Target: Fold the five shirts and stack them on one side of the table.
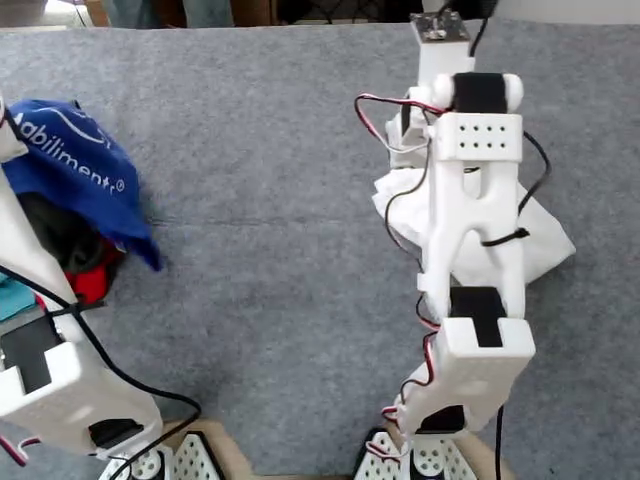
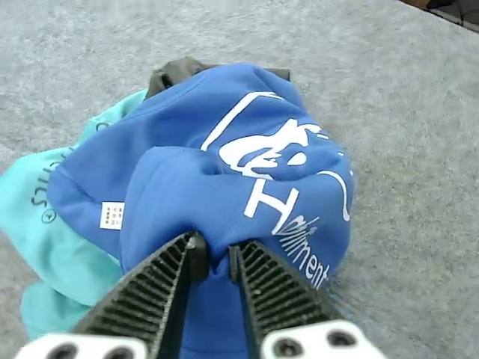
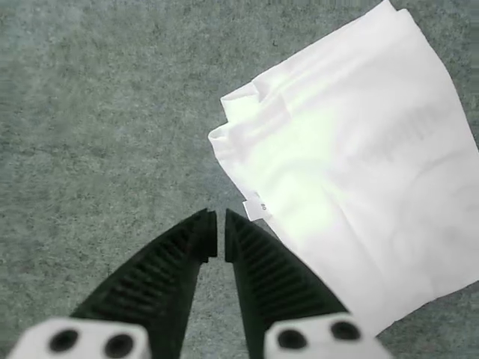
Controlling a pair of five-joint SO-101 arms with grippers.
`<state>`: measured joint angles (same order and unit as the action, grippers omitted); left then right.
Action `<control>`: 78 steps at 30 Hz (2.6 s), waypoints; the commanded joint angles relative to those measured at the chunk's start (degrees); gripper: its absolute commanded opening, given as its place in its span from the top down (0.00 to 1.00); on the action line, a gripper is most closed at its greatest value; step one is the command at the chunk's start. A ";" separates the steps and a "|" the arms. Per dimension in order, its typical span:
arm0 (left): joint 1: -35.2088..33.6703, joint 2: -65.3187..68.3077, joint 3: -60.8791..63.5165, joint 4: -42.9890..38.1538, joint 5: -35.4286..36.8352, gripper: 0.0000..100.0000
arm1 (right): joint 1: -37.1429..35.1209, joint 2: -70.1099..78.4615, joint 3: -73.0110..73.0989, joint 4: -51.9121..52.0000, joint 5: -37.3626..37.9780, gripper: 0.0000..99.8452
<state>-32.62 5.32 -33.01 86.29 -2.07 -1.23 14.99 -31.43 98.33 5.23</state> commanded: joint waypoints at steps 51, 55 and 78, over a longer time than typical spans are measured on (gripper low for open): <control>-10.86 24.18 -33.10 5.10 1.32 0.97 | -5.19 4.62 -0.48 -0.44 0.44 0.96; -11.82 24.18 -37.23 13.89 -4.92 0.97 | -5.19 4.53 -0.48 -0.44 0.35 0.96; -19.30 36.22 -36.53 10.73 0.44 0.96 | -5.19 4.97 -0.04 -1.32 0.35 0.96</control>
<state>-52.75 42.51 -65.01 97.54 -2.33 -5.71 20.18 -31.34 97.71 5.23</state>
